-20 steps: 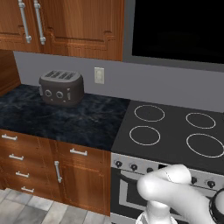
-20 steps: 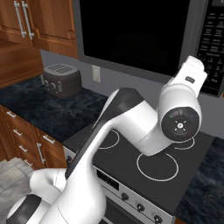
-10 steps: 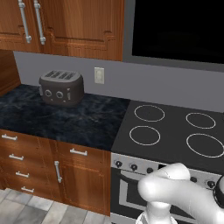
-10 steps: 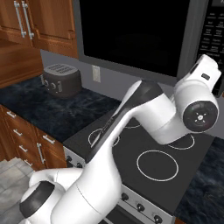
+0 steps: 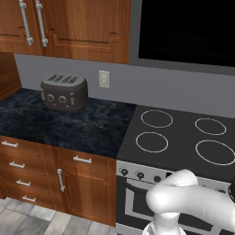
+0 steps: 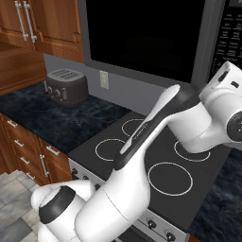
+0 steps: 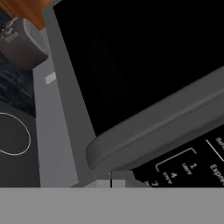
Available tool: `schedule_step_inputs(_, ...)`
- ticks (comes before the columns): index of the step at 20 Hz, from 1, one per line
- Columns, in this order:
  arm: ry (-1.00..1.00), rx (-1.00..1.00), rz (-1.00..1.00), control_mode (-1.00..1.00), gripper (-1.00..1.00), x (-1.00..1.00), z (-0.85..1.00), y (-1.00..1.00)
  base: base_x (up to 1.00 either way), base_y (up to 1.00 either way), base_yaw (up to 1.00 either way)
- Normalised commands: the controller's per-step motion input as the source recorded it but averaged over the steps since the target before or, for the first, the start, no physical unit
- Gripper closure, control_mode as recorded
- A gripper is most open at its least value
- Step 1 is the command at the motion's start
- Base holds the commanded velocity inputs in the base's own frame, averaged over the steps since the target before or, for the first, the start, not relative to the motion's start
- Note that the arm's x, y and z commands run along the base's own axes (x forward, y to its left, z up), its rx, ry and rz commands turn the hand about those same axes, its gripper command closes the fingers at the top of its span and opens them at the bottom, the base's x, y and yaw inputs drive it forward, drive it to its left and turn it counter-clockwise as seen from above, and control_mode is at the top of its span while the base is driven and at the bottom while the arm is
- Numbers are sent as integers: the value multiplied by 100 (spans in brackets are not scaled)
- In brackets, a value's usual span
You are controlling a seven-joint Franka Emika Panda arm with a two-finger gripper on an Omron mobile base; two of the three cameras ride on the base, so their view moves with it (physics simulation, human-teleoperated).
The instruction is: Place the bowl containing the mushroom and onion in the microwave. Close the microwave door and press the start button to microwave the meal.
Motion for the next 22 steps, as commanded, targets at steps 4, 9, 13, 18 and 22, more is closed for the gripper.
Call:
schedule_step_inputs(4, -5, 5, 4, -100, 100, 30, -4, -16, 0, 0, 0)
schedule_step_inputs(9, -6, 3, 0, -100, 100, 33, -2, -11, 0, 0, 0)
schedule_step_inputs(13, -8, 1, 0, -100, 100, 30, -11, -4, 0, 0, 0)
schedule_step_inputs(18, -8, 2, 0, -100, 100, 31, -12, -13, 0, 0, 0)
schedule_step_inputs(22, -6, 3, 0, -100, 100, 30, -12, -31, 0, 0, 0)
